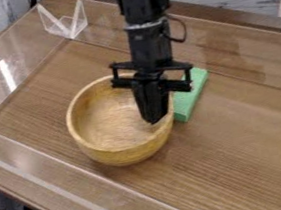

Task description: Remove the green block from inside the brown bowl and put it on the table

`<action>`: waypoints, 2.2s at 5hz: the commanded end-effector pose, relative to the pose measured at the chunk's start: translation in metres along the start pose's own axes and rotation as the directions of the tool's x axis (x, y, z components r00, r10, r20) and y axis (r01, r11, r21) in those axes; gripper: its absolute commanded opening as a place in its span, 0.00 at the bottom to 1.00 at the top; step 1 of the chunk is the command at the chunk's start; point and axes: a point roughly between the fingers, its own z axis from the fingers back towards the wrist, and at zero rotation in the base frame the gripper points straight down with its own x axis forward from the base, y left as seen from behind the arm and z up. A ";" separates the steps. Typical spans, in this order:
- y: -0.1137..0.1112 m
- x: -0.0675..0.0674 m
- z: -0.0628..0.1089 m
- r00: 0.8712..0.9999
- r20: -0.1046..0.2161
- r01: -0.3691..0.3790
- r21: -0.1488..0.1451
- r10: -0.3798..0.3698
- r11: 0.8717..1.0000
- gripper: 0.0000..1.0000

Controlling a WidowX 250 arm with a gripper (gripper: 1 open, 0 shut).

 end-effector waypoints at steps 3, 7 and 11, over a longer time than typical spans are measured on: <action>-0.013 0.013 0.033 0.994 0.089 0.064 0.021 -0.066 0.998 0.00; -0.014 0.028 0.042 0.986 0.131 0.103 0.029 -0.106 0.994 1.00; -0.001 0.024 0.068 0.978 0.177 0.112 0.008 -0.112 0.994 1.00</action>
